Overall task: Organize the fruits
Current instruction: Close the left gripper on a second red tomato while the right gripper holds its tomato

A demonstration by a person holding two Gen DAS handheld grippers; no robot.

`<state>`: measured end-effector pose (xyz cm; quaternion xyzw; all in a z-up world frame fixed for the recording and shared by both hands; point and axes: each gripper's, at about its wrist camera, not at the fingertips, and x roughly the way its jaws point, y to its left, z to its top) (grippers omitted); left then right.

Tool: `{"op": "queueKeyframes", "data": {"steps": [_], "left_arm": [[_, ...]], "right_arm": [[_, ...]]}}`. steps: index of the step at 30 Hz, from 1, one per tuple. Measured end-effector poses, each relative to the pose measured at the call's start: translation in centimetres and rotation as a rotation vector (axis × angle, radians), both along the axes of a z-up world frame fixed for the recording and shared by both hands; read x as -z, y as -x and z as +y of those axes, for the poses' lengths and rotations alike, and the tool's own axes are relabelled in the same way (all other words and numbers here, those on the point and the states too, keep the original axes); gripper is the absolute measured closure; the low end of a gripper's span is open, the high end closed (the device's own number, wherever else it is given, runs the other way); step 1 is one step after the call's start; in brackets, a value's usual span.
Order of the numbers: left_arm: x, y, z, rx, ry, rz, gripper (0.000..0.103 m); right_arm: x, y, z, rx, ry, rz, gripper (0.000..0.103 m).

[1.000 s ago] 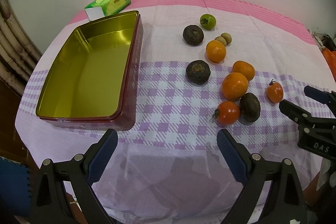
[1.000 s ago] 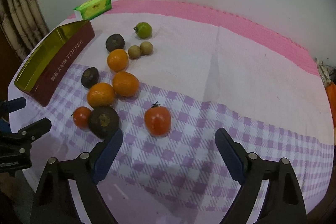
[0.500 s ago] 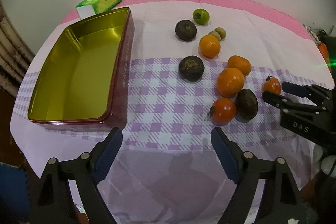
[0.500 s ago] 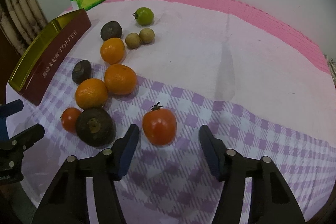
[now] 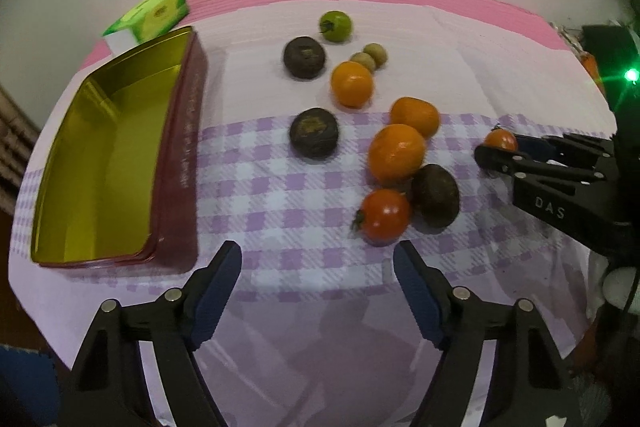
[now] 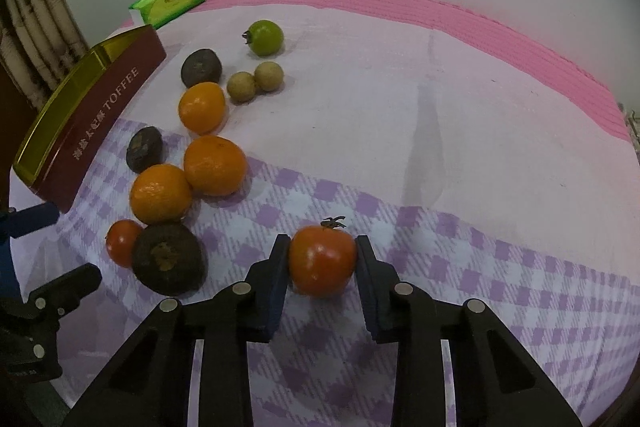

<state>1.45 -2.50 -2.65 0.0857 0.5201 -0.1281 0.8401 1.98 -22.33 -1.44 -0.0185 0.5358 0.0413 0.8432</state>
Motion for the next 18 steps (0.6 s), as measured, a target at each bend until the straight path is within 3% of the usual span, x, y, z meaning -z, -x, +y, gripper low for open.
{"op": "queueKeyframes", "data": {"steps": [7, 9, 14, 18], "left_arm": [[0.5, -0.9, -1.1, 0.056, 0.03, 0.018, 0.042], [0.7, -0.9, -1.4, 0.075, 0.047, 0.035, 0.05], [1.4, -1.2, -2.1, 0.104, 0.057, 0.06, 0.051], [1.7, -2.0, -2.4, 0.112, 0.061, 0.067, 0.059]], "right_arm": [[0.0, -0.2, -0.8, 0.024, -0.016, 0.005, 0.07], [0.0, -0.2, -0.9, 0.024, -0.015, 0.004, 0.07], [0.1, 0.0, -1.0, 0.025, -0.022, 0.003, 0.07], [0.1, 0.0, -1.0, 0.025, -0.023, 0.004, 0.07]]}}
